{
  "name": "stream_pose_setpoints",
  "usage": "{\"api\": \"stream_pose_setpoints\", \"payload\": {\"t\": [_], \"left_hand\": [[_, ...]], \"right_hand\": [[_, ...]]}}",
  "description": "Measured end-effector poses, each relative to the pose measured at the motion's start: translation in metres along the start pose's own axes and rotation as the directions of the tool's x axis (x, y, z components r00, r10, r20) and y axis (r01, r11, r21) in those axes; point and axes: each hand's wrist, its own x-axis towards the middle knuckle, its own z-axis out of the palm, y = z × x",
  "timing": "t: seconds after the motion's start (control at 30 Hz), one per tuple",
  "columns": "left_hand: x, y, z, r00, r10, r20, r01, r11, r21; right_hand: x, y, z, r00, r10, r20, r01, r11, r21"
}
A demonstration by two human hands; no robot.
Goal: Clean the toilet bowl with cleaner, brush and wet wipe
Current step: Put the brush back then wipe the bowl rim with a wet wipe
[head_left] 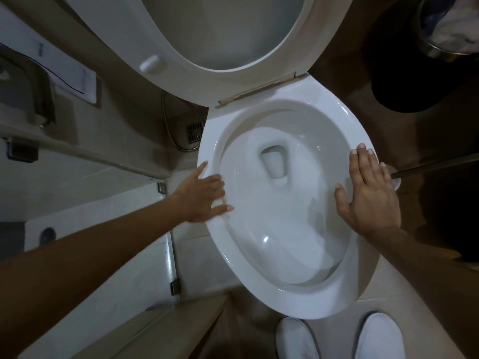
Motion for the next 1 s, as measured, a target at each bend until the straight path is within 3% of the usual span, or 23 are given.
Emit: {"api": "stream_pose_setpoints", "payload": {"t": [0.13,0.27,0.47,0.6,0.8,1.0], "left_hand": [[0.016,-0.024,-0.011,0.998,-0.057,0.041,0.052,0.991,0.124],[0.001,-0.009,0.006,0.996,-0.078,-0.052,0.077,0.997,-0.003],[-0.038,0.048,0.027,0.991,0.014,-0.135,-0.056,0.946,-0.32],[-0.04,0.046,0.028,0.986,0.019,-0.168,-0.07,0.951,-0.302],[-0.025,0.035,0.022,0.991,-0.09,-0.103,0.066,0.975,-0.211],[-0.043,0.079,0.034,0.983,-0.022,-0.18,-0.054,0.911,-0.409]], "right_hand": [[0.001,0.0,0.001,1.0,0.004,0.0,-0.004,1.0,0.004],[0.001,0.0,-0.001,1.0,0.002,0.0,-0.002,1.0,0.004],[0.0,-0.001,-0.002,1.0,0.008,-0.004,-0.008,1.0,0.025],[0.0,-0.001,-0.003,1.0,0.005,0.001,-0.005,1.0,0.028],[0.0,-0.002,-0.004,1.0,0.001,0.015,-0.001,1.0,0.031],[0.0,-0.002,-0.004,0.999,-0.001,0.033,0.001,1.0,0.004]]}}
